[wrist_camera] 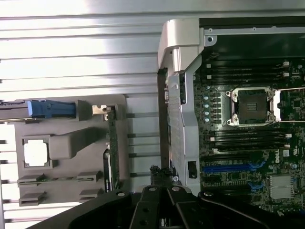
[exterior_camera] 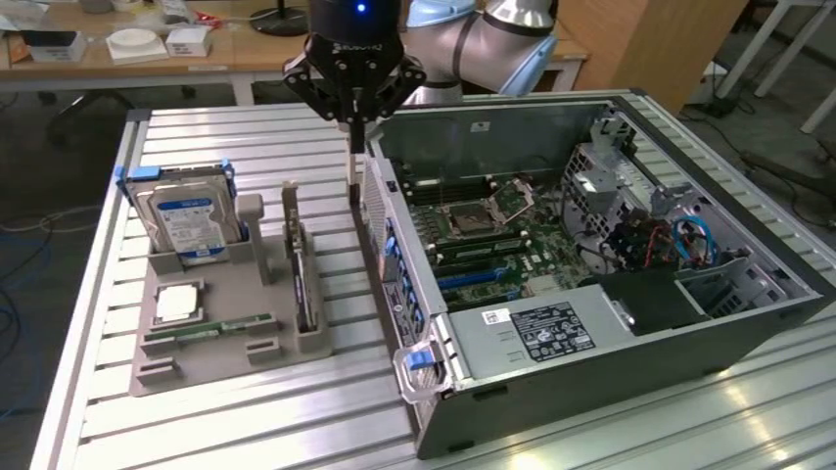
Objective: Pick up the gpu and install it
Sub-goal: 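Reach for the gpu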
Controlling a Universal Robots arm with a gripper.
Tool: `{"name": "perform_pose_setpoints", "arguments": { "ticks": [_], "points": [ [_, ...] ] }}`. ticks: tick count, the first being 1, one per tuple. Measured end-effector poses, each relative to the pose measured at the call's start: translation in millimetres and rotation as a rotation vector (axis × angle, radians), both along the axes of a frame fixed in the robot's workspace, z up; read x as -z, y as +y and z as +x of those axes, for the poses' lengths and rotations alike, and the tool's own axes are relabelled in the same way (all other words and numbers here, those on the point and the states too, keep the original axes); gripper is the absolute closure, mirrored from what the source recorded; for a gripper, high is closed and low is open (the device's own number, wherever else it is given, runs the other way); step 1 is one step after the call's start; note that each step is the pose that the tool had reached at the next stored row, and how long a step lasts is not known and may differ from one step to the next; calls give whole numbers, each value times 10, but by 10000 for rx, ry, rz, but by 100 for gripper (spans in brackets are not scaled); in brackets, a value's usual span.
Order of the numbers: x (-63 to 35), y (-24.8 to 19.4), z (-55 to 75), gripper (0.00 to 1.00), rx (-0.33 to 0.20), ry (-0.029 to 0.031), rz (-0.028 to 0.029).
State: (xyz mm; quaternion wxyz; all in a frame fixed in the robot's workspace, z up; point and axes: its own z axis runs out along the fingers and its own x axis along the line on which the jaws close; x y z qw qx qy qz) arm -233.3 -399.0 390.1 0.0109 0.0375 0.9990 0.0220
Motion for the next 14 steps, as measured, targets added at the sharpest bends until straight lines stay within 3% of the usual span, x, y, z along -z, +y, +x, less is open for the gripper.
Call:
{"name": "perform_pose_setpoints", "arguments": {
  "ticks": [14],
  "points": [
    [13,0,-239,90,0,28,0]
  ]
}}
